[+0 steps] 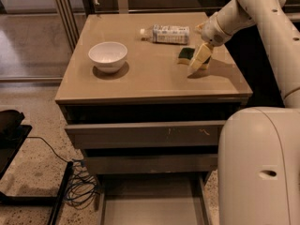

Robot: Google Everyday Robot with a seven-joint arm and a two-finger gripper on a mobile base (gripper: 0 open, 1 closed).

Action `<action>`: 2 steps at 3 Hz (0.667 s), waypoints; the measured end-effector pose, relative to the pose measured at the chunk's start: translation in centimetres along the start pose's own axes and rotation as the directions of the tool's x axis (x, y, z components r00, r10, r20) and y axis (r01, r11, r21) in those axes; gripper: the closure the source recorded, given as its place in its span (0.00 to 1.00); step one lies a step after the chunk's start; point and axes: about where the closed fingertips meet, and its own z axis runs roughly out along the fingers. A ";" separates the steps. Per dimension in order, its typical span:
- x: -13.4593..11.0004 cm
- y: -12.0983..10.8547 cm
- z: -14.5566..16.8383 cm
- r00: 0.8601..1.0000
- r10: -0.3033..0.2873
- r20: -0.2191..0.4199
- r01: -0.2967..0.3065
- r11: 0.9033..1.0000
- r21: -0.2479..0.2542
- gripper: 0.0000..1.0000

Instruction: Place sponge into bottom drawer

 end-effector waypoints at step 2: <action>1.1 -0.1 0.8 0.999 0.028 -0.021 -0.028 0.999 -0.022 0.00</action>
Offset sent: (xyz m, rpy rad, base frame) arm 0.0020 -0.0041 -0.0102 -0.0068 0.0309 -0.0120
